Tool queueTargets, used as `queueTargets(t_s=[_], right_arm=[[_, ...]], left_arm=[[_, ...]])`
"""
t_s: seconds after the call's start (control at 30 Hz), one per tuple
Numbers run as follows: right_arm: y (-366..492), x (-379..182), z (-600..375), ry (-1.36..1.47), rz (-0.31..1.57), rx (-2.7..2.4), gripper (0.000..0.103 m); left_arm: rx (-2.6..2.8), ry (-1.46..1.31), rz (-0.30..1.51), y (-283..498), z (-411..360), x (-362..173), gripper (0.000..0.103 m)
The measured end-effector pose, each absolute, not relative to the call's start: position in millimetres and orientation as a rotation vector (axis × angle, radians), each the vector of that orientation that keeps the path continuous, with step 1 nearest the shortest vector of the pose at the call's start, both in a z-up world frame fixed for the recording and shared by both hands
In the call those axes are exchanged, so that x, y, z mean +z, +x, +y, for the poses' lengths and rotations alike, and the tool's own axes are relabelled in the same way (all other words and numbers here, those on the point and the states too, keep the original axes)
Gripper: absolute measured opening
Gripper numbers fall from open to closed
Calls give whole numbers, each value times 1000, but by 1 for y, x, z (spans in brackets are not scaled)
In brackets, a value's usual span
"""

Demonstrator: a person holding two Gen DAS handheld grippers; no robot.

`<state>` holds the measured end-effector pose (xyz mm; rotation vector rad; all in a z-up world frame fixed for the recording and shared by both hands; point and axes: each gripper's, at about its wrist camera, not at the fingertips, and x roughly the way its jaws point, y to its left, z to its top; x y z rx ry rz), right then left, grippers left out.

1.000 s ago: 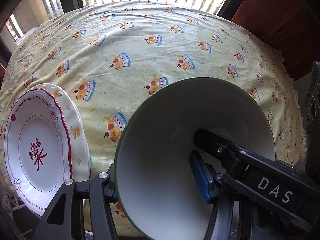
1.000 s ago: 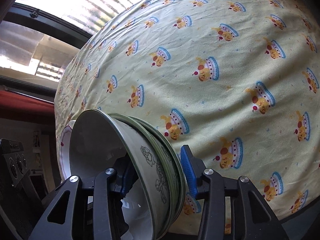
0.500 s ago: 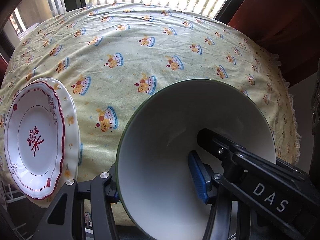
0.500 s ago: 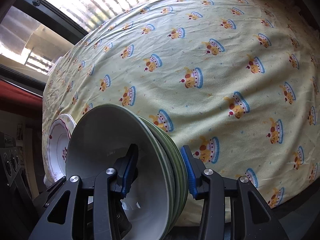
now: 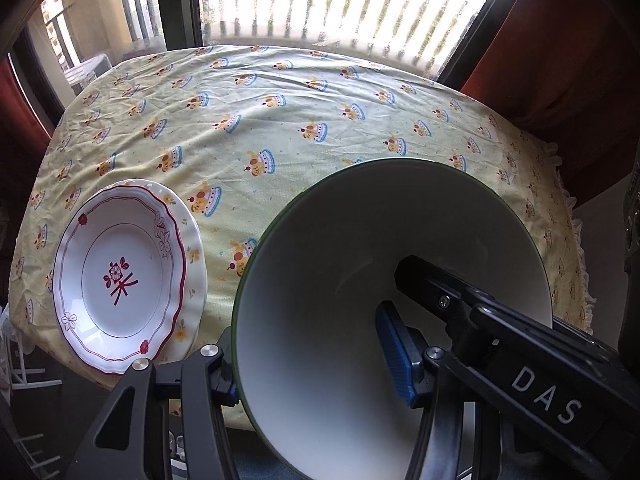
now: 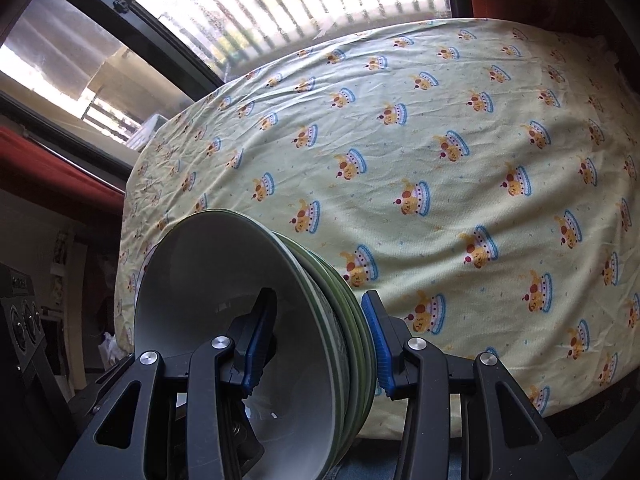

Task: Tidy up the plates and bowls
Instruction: 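Lift and carry the nested bowls over the red-rimmed plate stack with both grippers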

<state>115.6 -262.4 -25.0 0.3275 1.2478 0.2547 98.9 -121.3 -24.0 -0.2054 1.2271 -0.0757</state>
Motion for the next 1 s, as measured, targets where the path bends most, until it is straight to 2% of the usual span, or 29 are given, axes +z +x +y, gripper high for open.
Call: queueTargets(t_s=[1.0], right_arm=[[122,-21,-100,325,1238,146,47]], left_arm=[[-180,-221,1259,114,43,-32,55]])
